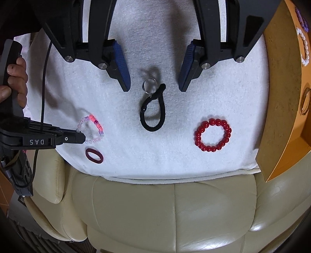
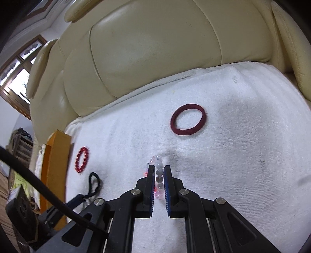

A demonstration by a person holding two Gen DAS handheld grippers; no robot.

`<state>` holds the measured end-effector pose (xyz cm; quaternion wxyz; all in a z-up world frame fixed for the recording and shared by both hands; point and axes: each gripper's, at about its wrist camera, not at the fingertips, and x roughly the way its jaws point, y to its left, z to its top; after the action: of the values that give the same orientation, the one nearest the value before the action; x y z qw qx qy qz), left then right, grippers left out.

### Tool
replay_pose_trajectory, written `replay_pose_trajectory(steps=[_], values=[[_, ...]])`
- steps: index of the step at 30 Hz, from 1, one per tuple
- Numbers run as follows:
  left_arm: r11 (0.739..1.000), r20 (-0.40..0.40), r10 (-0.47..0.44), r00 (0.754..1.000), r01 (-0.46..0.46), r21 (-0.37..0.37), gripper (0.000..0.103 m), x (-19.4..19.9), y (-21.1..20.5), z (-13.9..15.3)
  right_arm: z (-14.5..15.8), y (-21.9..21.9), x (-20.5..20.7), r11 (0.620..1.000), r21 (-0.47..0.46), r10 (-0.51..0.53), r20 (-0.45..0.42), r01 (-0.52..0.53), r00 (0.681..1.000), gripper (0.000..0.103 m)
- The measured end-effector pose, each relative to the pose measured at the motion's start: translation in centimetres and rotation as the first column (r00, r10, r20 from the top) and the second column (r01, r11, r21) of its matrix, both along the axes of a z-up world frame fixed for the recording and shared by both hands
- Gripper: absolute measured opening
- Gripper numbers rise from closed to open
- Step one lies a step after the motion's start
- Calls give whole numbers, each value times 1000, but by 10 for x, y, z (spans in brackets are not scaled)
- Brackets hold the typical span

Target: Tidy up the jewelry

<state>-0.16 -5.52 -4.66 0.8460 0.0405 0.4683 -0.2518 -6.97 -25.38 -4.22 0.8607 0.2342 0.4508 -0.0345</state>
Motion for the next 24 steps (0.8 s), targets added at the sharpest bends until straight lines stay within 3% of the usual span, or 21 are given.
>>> replay_pose_trajectory(steps=[6,8,9,10,18,24], values=[[1000,12,15,1000,-14,-18,52,7,-3,2,-7,-5,2,1000,10,-10,-22,10,1000,11],[1000,26,1,1000,-1,-18,41,8,-7,2,-7,-5,2,1000,17,-7,-25,7,1000,12],[1000,25,-12,1000,13,-14,23,8,-10,2,-7,-4,2,1000,20,-6,-25,6,1000,12],[1000,21,-28,999,28,-6,15,8,-12,0,-7,-3,3,1000,22,-4,-25,4,1000,12],[1000,33,-14,999,15,-26,8,6,-4,4,-17,3,9,998,56,0,-74,5,997,16],[998,55,-8,998,11,-65,8,-1,9,20,-6,13,9,1000,21,18,2,-18,1000,13]])
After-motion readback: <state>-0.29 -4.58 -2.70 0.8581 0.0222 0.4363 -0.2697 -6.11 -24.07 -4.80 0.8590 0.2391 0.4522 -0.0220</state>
